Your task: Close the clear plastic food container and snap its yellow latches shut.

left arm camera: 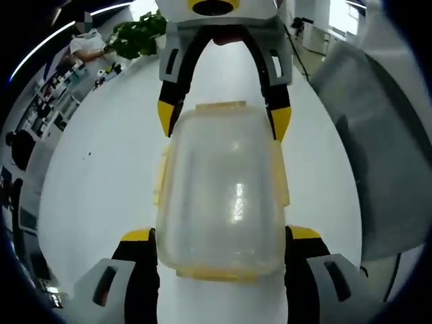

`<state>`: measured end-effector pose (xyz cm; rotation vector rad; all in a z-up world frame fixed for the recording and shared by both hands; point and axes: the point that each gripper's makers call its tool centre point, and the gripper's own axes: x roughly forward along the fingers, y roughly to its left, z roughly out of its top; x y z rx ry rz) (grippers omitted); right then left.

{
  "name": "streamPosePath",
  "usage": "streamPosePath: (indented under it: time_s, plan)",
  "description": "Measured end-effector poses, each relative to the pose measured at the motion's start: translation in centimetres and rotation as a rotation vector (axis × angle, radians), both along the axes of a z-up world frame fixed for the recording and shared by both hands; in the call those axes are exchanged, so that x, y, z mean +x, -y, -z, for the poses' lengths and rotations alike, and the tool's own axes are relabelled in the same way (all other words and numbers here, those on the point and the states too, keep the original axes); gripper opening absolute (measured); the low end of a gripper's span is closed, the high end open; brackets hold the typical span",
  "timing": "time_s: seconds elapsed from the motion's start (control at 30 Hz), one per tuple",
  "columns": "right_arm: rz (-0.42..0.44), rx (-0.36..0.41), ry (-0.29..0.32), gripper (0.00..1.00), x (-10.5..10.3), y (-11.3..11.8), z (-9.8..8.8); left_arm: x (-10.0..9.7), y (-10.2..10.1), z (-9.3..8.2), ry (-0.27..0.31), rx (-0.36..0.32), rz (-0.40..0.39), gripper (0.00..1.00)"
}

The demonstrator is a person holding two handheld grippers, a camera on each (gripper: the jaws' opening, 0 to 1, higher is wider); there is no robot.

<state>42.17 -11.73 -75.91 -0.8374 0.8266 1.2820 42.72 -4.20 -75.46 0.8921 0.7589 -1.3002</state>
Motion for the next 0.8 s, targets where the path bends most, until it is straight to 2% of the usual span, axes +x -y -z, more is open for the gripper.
streamPosePath:
  time_s: [0.13,0.27,0.7,0.8]
  plan:
    - [-0.007,0.001,0.002,0.76,0.6,-2.3,0.1,0.7,-2.4,0.0,0.001,0.003,-0.007,0.75]
    - [-0.003,0.006,0.001,0.76,1.5,-3.3,0.0,1.6,-3.4,0.0,0.001,0.002,-0.004,0.75]
    - [0.015,-0.002,-0.002,0.76,7.0,-2.7,0.0,7.1,-2.6,0.0,0.002,-0.002,0.012,0.74]
    - [0.015,-0.008,-0.002,0.76,8.0,-2.3,0.0,7.9,-2.4,0.0,0.001,0.001,0.013,0.74]
